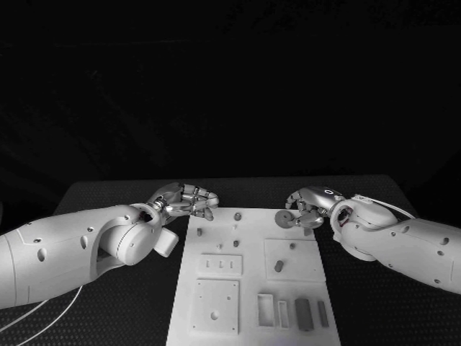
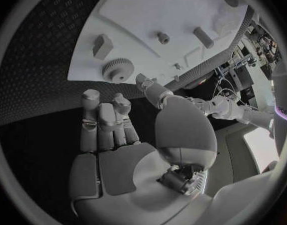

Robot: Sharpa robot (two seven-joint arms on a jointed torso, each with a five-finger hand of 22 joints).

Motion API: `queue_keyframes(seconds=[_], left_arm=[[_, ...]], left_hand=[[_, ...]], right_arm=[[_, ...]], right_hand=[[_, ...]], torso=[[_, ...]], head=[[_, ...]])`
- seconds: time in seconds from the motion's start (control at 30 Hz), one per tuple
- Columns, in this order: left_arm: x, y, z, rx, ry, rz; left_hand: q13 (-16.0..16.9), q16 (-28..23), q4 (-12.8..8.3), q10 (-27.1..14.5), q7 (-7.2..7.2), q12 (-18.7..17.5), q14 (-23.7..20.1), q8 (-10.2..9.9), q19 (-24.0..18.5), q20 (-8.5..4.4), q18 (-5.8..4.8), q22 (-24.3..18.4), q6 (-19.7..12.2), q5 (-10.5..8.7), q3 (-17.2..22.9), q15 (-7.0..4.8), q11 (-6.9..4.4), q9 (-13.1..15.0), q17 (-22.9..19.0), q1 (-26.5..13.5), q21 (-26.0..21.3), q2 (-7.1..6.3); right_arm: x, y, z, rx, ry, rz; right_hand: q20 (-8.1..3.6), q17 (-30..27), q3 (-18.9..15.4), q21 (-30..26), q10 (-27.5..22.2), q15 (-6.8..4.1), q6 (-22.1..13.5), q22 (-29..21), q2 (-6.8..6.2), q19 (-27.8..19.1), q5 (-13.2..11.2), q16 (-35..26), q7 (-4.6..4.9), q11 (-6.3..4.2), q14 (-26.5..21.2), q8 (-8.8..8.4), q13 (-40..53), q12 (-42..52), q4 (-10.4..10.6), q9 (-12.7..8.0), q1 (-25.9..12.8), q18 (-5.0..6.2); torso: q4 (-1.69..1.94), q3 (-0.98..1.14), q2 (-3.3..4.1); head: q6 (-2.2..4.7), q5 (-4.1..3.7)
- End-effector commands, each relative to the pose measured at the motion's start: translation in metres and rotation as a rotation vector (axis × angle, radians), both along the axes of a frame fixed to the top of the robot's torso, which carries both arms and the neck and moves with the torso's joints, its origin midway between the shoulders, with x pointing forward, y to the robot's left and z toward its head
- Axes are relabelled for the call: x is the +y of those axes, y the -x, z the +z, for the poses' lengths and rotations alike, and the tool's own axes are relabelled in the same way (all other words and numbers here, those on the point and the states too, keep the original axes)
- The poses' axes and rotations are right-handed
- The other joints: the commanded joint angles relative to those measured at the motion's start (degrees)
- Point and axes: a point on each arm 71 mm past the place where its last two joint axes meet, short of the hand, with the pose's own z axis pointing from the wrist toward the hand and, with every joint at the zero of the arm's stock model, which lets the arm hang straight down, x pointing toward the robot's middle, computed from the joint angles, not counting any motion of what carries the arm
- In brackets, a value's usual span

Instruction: Assemble the parts on the task board

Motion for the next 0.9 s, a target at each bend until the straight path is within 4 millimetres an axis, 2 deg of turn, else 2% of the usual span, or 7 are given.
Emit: queue_keyframes(seconds=[0.03, 0.17, 0.33, 0.53, 0.63, 0.9], left_arm=[[-0.002, 0.0, 0.002, -0.007, 0.008, -0.013], [-0.003, -0.001, 0.001, -0.007, 0.008, -0.014], [-0.005, 0.0, 0.001, -0.002, 0.009, -0.023], [-0.006, 0.0, 0.001, -0.001, 0.01, -0.026], [-0.006, 0.0, 0.001, 0.0, 0.009, -0.025], [-0.007, 0.0, 0.001, 0.0, 0.01, -0.028]], left_hand=[[0.1, -0.2, 0.0, 0.3, 0.16, -0.3, 0.5, -0.1, 0.0, -0.18, 0.97, 0.0, -0.2, -0.37, -0.4, 0.03, 0.03, -0.1, 0.1, -0.2, -0.4, 0.04], [0.1, -0.2, 0.0, 0.3, 0.17, -0.3, 0.5, -0.1, 0.0, -0.18, 0.96, 0.0, -0.2, -0.37, -0.4, 0.03, 0.03, -0.1, 0.1, -0.2, -0.4, 0.03], [0.1, -0.3, 0.0, 0.3, 0.18, -0.3, 0.5, -0.1, 0.0, -0.17, 0.94, 0.0, -0.3, -0.37, -0.4, 0.04, 0.05, -0.1, 0.2, -0.3, -0.4, 0.12], [0.1, -0.3, 0.0, 0.3, 0.19, -0.4, 0.5, -0.1, 0.0, -0.18, 0.94, 0.0, -0.3, -0.37, -0.4, 0.04, 0.06, -0.1, 0.2, -0.3, -0.4, 0.15], [0.1, -0.4, 0.0, 0.3, 0.22, -0.4, 0.5, -0.1, 0.0, -0.18, 0.93, 0.0, -0.3, -0.37, -0.4, 0.04, 0.06, -0.1, 0.2, -0.4, -0.4, 0.23], [0.1, -0.4, 0.0, 0.3, 0.23, -0.4, 0.5, -0.1, 0.0, -0.18, 0.93, 0.0, -0.2, -0.37, -0.3, 0.04, 0.06, -0.1, 0.3, -0.4, -0.5, 0.26]], right_arm=[[0.0, -0.001, -0.002, -0.001, 0.013, 0.015], [0.001, -0.003, -0.002, -0.006, 0.01, 0.014], [0.002, -0.005, -0.003, 0.0, -0.002, 0.006], [0.002, -0.008, -0.006, 0.003, 0.004, 0.001], [0.003, -0.009, -0.008, 0.009, 0.009, 0.002], [0.006, -0.01, -0.015, 0.029, 0.021, 0.005]], right_hand=[[0.05, -0.1, 0.0, -0.3, -0.9, 0.04, -0.4, 0.6, -0.49, -0.4, 0.0, 0.2, 0.05, 0.59, -0.6, -0.41, -0.1, 0.3, 0.3, -0.1, 0.0, 3.05], [0.06, -0.1, 0.0, -0.3, -0.9, 0.08, -0.5, 0.6, -0.46, -0.5, 0.0, 0.3, 0.09, 0.64, -0.6, -0.48, -0.1, 0.3, 0.5, -0.1, 0.0, 3.05], [0.14, -0.1, -0.1, -0.3, -1.1, 0.21, -0.8, 0.7, -0.03, -0.5, 0.0, 0.4, 0.22, 0.76, -0.7, -0.58, -0.2, 0.5, 1.5, -0.2, -0.7, 3.05], [0.14, -0.1, -0.2, -0.2, -1.1, 0.24, -0.9, 0.7, 0.23, -0.5, 0.0, 0.5, 0.25, 0.79, -0.7, -0.62, -0.2, 0.5, 2.0, -0.3, -0.9, 3.05], [0.13, -0.1, -0.2, -0.2, -1.1, 0.24, -0.9, 0.7, 0.35, -0.5, 0.0, 0.5, 0.24, 0.79, -0.7, -0.59, -0.2, 0.6, 2.0, -0.3, -0.9, 3.05], [0.07, -0.1, -0.2, -0.1, -1.1, 0.21, -0.6, 0.8, 0.83, -0.5, 0.0, 0.6, 0.18, 0.74, -0.7, -0.41, -0.3, 0.8, 2.1, -0.2, -0.8, 3.04]], torso=[[-0.06, 0.01, 0.01], [-0.11, -0.03, -0.04], [0.07, -0.07, 0.04], [-0.03, 0.03, 0.0], [-0.06, -0.03, 0.01], [-0.1, -0.01, -0.02]], head=[[-0.14, 0.01], [-0.21, 0.39], [-0.13, 0.02], [-0.29, -0.02], [-0.29, 0.01], [-0.53, 0.46]])
